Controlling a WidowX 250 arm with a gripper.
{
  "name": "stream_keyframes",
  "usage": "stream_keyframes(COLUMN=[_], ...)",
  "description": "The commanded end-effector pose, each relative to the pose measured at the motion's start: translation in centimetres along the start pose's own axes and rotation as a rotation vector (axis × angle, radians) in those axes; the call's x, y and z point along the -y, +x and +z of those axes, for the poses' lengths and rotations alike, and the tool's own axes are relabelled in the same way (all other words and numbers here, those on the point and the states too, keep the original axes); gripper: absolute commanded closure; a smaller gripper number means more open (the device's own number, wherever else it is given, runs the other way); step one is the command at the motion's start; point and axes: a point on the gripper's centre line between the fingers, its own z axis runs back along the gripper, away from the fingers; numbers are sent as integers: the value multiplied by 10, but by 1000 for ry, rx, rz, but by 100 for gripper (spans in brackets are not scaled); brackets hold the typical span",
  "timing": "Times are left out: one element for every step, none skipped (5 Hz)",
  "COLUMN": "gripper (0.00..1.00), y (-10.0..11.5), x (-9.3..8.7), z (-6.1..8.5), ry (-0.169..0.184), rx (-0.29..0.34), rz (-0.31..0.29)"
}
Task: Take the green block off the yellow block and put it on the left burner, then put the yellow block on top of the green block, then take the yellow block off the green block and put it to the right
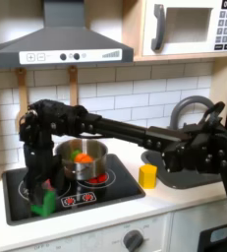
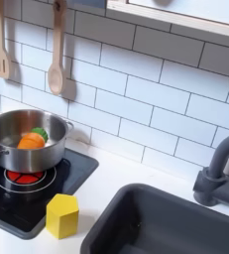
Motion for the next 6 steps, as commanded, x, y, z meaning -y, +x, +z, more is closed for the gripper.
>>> stream_keyframes(gripper=[0, 0, 0, 0, 0, 0], y=[-1, -2, 0, -2, -11, -25], x=[3, 6, 6, 10, 20, 30], z=[6, 14, 23, 29, 27, 37], ry=[-20, -31, -42, -59, -77, -107], rx=[0, 16, 35, 40, 16, 28], rz=[-3, -8, 0, -6, -35, -75])
